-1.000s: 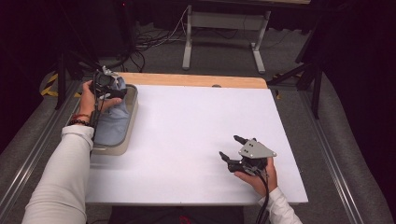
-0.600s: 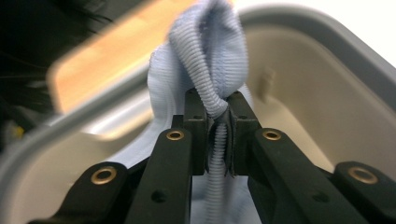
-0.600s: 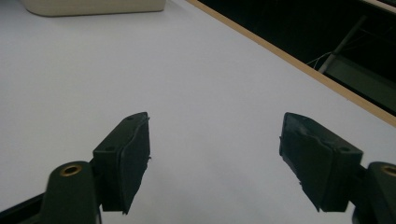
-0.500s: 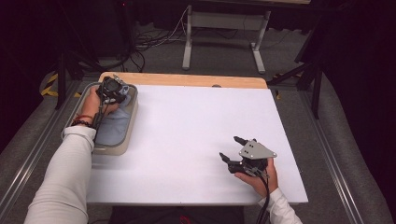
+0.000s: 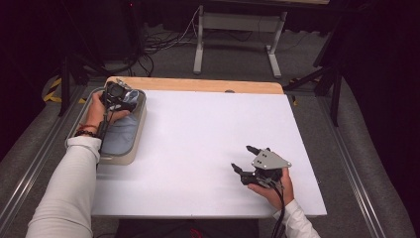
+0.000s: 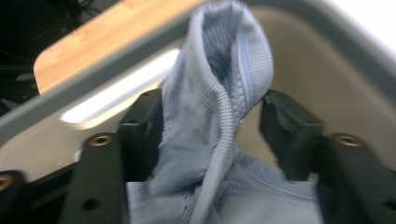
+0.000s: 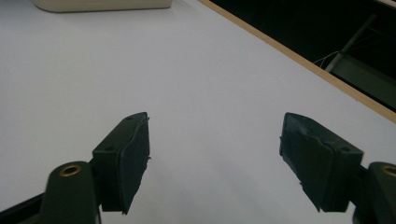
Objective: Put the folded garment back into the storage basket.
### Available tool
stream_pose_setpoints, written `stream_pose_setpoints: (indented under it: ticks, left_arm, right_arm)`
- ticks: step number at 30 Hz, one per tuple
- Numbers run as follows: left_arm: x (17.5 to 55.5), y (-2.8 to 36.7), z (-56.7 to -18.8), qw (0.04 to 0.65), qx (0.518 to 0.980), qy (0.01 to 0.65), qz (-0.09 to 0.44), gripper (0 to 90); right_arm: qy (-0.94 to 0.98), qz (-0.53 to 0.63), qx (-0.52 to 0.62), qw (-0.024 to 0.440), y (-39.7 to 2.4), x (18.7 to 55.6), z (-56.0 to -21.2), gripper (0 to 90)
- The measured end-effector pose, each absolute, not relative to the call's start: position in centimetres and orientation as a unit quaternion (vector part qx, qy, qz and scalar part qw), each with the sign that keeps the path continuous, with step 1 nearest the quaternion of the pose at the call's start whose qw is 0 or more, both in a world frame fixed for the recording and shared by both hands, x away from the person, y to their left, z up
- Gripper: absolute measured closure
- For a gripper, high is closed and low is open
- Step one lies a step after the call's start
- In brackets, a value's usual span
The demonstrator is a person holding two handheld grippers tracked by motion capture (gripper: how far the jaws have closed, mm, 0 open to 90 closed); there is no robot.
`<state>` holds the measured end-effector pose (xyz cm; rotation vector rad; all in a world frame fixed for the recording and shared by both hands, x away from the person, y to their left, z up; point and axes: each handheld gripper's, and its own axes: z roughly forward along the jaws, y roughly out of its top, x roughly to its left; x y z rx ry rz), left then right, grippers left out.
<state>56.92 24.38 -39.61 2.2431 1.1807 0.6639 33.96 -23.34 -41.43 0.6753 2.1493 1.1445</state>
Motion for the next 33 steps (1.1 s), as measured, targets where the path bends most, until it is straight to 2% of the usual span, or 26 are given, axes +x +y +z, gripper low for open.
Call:
stream_pose_setpoints:
  ticks: [5,6,10,12,14,16,19,21,23,28,33]
  left_arm:
    - [55.5,25.9,-37.6,0.294,0.809,0.438,0.257,32.4]
    - [55.1,26.3,-37.3,0.305,0.809,0.434,0.252,35.4]
    - [53.6,27.0,-36.8,0.299,0.822,0.413,0.254,64.4]
    - [53.0,27.3,-37.0,0.278,0.829,0.414,0.252,76.3]
    - [52.8,27.5,-37.2,0.269,0.834,0.412,0.250,84.1]
    - [52.2,27.9,-37.6,0.253,0.834,0.421,0.250,85.1]
    - [51.8,28.6,-37.7,0.264,0.822,0.437,0.254,85.9]
    - [51.2,29.6,-37.5,0.282,0.795,0.461,0.276,81.8]
    - [51.0,30.0,-37.3,0.299,0.789,0.464,0.270,86.5]
    - [51.8,29.1,-38.9,0.209,0.835,0.449,0.240,87.6]
    - [52.7,27.3,-39.8,0.212,0.848,0.435,0.218,89.1]
  right_arm:
    - [0.809,0.434,0.252,0.305,-23.4,33.8,-41.3,25.1]
    - [0.809,0.434,0.252,0.306,-23.4,33.8,-41.3,25.1]
    - [0.810,0.434,0.250,0.305,-23.3,33.8,-41.3,25.1]
    - [0.812,0.433,0.247,0.304,-23.1,33.7,-41.4,25.1]
    - [0.814,0.432,0.244,0.302,-22.9,33.7,-41.4,25.1]
    - [0.815,0.431,0.242,0.302,-22.8,33.6,-41.4,25.1]
    - [0.815,0.433,0.240,0.302,-22.8,33.6,-41.4,25.2]
    - [0.814,0.434,0.242,0.301,-22.8,33.6,-41.5,25.1]
    - [0.815,0.433,0.242,0.301,-22.8,33.6,-41.5,25.1]
    - [0.818,0.430,0.239,0.298,-22.6,33.6,-41.6,25.1]
    - [0.818,0.430,0.237,0.300,-22.4,33.5,-41.6,25.2]
